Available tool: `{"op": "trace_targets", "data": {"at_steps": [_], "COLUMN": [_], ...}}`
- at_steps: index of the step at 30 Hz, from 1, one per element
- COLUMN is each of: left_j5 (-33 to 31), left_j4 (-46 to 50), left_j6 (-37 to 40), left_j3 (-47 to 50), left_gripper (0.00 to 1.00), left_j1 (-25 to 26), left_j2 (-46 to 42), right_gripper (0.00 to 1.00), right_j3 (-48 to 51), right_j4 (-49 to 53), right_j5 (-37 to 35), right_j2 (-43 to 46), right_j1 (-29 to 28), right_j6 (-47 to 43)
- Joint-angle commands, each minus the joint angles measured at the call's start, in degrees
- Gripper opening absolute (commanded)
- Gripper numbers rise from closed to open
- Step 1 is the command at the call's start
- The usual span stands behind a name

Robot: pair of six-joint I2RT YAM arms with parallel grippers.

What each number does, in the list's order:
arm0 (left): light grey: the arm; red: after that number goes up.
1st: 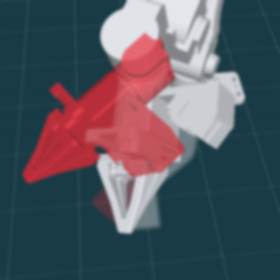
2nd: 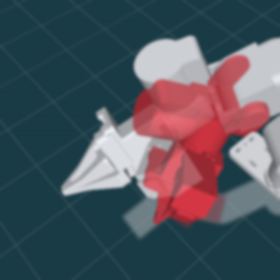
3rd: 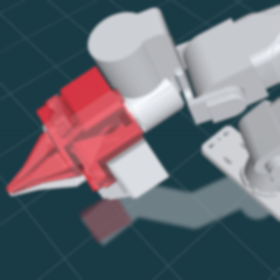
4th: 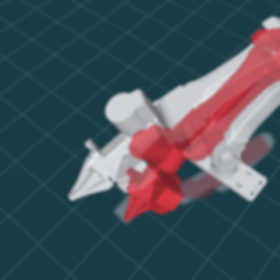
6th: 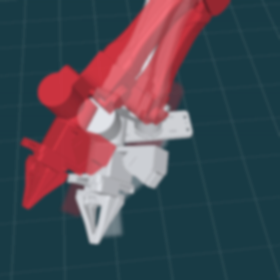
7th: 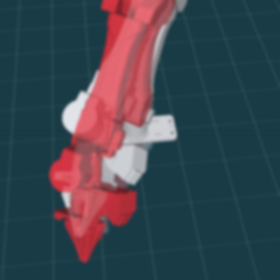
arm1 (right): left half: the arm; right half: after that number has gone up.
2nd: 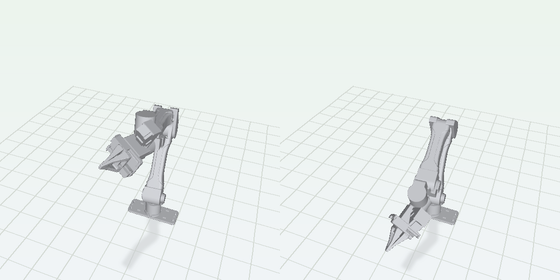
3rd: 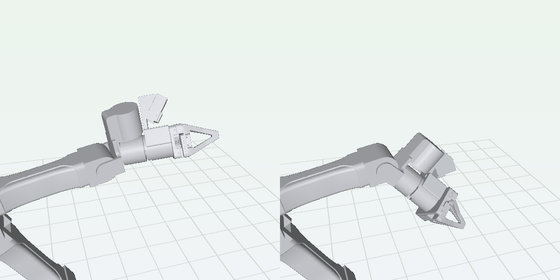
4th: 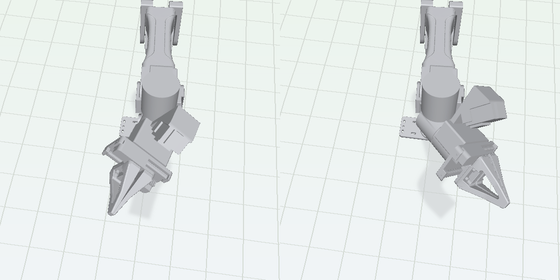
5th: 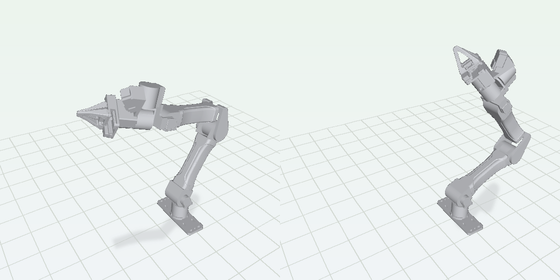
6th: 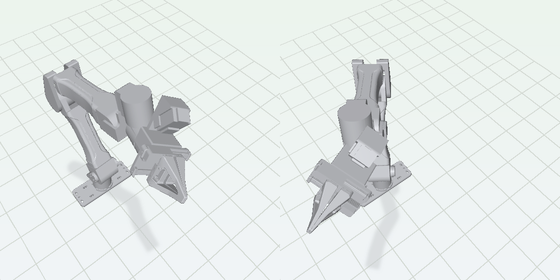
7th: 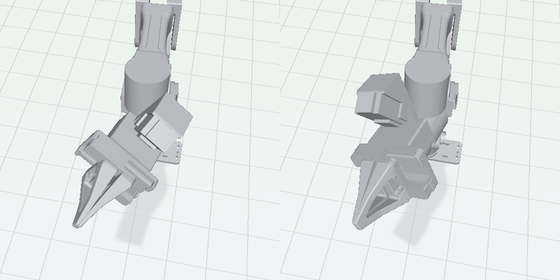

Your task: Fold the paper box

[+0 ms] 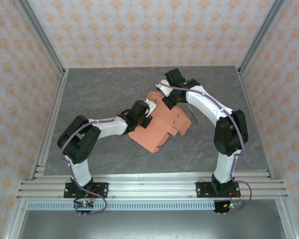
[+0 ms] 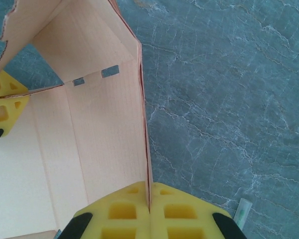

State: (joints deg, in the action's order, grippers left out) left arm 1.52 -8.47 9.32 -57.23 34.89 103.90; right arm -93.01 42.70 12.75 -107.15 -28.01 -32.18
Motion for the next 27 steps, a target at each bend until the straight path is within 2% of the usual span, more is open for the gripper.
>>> {"op": "trace_targets", "data": {"at_steps": [1,11,15,17,21,27], "left_j5": [4.74,7.08,10.31,12.89,23.18,32.09], "left_j4": [-8.21,-7.36,-4.71,-3.67,0.17,2.8], "left_j6": [-0.77,-3.48,-5.15,-6.95,-9.97,-11.35], "left_j3": [-0.8,4.79,7.04,7.72,4.96,-2.64], "left_gripper": [0.12,0.32,0.35,0.36,0.39,0.43], "left_j1": [2.2,-0.63,-3.51,-5.91,-10.48,-12.29], "left_j2": [-0.51,-10.44,-16.18,-18.7,-21.37,-16.75], "right_gripper": [0.0,0.0,0.0,0.0,0.0,0.0], "right_j3": [0.14,3.03,4.86,5.57,5.86,4.52], "right_j4": [-2.76,-3.51,-4.43,-5.16,-5.35,-3.24], "right_j5": [2.95,1.66,3.05,3.71,5.26,8.97], "right_j2": [-0.51,2.73,4.58,5.29,5.92,6.3], "right_j1": [-1.08,0.31,0.36,0.39,0.37,0.4], "right_j6": [1.35,-2.22,-4.08,-4.49,-5.24,-5.78]}}
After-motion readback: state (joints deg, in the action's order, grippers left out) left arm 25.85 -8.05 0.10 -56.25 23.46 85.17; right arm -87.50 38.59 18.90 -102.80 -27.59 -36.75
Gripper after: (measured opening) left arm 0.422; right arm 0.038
